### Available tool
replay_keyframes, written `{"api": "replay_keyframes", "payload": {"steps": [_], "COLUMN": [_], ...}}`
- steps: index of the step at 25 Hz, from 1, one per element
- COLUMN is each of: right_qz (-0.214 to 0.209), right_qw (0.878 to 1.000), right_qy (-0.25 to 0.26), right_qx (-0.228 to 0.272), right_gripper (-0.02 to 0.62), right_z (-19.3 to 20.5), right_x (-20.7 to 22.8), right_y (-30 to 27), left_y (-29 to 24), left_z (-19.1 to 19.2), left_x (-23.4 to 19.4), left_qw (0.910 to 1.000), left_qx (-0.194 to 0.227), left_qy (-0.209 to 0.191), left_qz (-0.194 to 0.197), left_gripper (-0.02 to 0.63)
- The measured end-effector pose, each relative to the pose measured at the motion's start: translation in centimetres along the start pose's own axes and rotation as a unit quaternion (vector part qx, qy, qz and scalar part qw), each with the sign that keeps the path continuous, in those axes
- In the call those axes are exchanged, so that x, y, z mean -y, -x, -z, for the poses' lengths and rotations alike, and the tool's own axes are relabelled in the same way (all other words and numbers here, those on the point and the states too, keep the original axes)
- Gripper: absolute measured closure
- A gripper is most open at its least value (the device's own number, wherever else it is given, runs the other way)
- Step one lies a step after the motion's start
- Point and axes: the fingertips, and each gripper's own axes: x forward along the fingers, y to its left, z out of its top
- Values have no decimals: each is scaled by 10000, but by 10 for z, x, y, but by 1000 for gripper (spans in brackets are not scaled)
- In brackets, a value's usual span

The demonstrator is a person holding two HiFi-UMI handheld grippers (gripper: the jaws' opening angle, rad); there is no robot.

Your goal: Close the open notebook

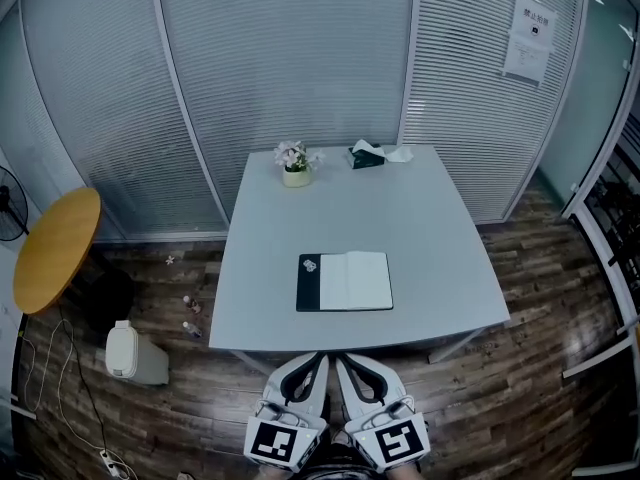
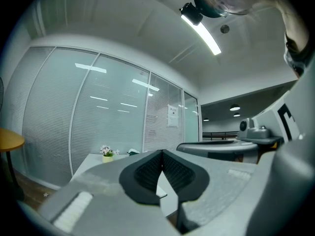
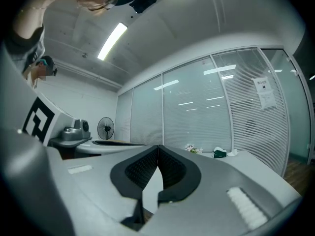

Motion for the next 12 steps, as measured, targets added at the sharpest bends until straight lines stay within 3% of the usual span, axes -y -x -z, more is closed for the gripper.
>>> {"api": "replay_keyframes", "payload": {"steps": [5, 12], "right_qz": [211, 453], "right_qw": [9998, 9990], "right_qy": [-11, 52], "right_qx": [-32, 26], "right_gripper": [592, 592], "right_z": [0, 1], "right_x": [19, 48], "right_y": [-17, -66], "left_y": [-26, -68], "left_z": [-3, 1], "left_x": [-8, -43], "left_qw": [9996, 9989], "left_qx": [16, -32], "left_qy": [-71, 153], "left_qz": [255, 432], "left_gripper": [601, 601]}}
